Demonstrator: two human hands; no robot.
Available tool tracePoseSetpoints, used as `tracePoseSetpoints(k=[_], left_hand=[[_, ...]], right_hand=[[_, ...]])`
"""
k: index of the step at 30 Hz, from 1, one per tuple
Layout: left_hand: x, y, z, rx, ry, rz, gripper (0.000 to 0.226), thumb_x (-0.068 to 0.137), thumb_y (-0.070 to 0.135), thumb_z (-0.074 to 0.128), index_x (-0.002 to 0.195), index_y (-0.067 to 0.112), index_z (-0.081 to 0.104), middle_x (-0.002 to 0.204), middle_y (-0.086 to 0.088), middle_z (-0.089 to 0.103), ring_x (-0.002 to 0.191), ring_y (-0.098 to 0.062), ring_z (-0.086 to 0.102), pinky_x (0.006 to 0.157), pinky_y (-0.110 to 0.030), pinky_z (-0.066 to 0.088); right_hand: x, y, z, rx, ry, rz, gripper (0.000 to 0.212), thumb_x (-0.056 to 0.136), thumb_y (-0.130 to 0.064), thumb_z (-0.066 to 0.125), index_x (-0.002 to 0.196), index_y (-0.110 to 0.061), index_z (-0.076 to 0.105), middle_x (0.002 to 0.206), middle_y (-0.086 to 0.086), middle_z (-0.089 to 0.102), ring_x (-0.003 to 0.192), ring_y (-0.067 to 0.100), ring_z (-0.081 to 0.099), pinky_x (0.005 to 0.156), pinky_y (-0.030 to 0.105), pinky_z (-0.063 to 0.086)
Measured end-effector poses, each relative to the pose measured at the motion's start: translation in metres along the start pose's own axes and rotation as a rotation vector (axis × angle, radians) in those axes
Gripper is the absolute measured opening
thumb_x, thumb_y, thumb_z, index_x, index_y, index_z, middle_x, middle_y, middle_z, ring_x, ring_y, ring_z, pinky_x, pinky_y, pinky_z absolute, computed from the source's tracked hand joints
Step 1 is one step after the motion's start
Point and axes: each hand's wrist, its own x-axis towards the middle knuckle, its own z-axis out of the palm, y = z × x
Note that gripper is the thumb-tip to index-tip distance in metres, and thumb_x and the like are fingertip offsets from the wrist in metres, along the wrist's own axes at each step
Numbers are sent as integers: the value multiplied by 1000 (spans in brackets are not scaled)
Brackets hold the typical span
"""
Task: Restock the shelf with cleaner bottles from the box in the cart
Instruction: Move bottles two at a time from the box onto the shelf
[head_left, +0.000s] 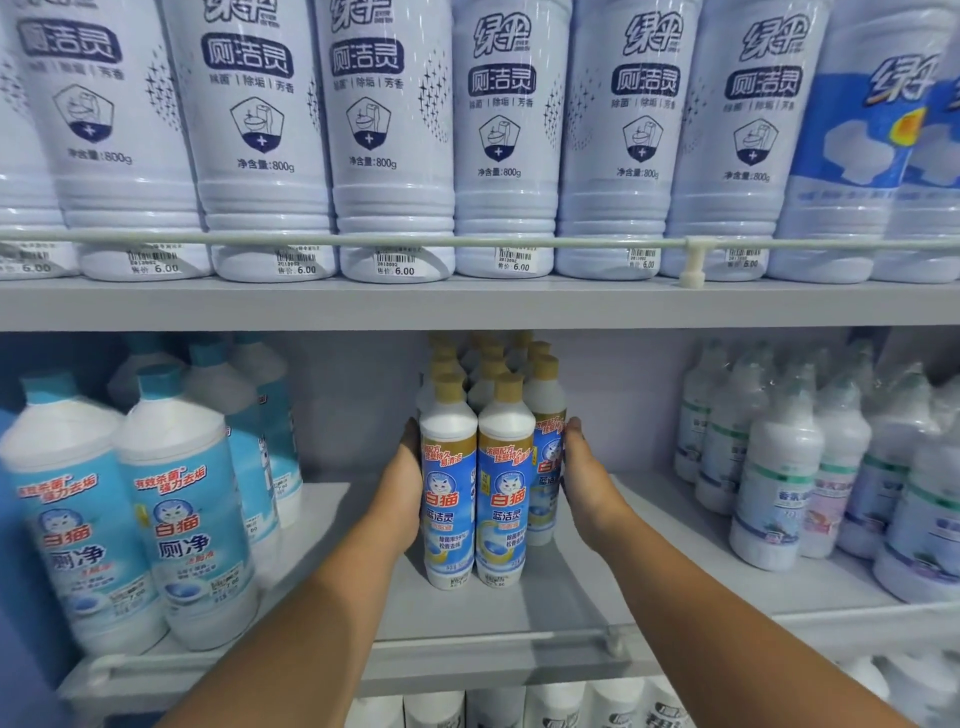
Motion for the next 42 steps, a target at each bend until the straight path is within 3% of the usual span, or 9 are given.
tracePoseSetpoints(k=[8,16,22,27,31,33,35,37,42], left_hand=[[3,-3,0,-13,-34,21,59,100,60,32,107,15,71,99,-10,77,90,-27,73,83,-42,58],[1,-2,1,45,-11,40,66,98,66,25,103,19,71,99,-8,77,95,-27,72,89,-44,56],[-10,-6,4,110,37,-6,68,96,68,17,95,24,68,89,-1,74,88,-21,69,81,-39,55],[-10,-8,8,116,11,-7,72,95,70,15,100,23,69,98,-5,76,91,-23,71,77,-37,56],[-19,-7,3,125,10,-5,70,93,73,15,113,28,66,115,-3,72,100,-21,68,91,-40,52],[-30,-13,-6,230,163,80,68,95,70,21,137,27,53,142,-2,56,126,-24,55,105,-40,42],[-47,-25,-20,345,334,344,47,101,48,41,137,19,51,136,-2,57,128,-26,53,94,-27,44],[-55,-44,-31,467,317,448,30,90,37,68,114,26,57,109,7,66,107,-21,65,76,-21,49],[-38,-73,-31,768,119,300,67,59,56,88,113,38,52,106,17,66,91,-2,67,74,-30,59]], right_hand=[[10,6,9,95,-78,59,78,95,-72,11,115,-26,71,107,3,77,104,22,72,97,40,52],[6,5,7,16,-118,14,75,96,-70,10,117,-27,68,107,0,77,97,14,72,83,28,54],[-8,12,6,-77,-183,-122,64,91,-73,21,147,-44,28,140,-12,53,121,10,57,84,21,50],[-17,6,11,-78,-174,-117,42,96,-66,21,135,-51,26,116,-22,57,97,1,60,74,19,50],[-24,3,6,-73,-152,-136,57,97,-65,25,148,-41,27,137,-13,53,118,10,58,75,14,52],[-34,13,1,-80,17,-175,70,93,-66,38,153,-33,26,148,-9,43,128,13,51,93,25,52],[-51,35,-3,-148,229,-283,67,85,-66,54,138,-27,43,137,-5,50,119,13,57,94,32,54],[-65,53,2,-262,176,-323,49,83,-56,68,120,-28,53,117,-8,60,102,8,63,82,26,56],[-58,62,28,-387,-5,-266,54,79,-34,83,123,-27,52,117,-8,60,102,2,62,79,13,52]])
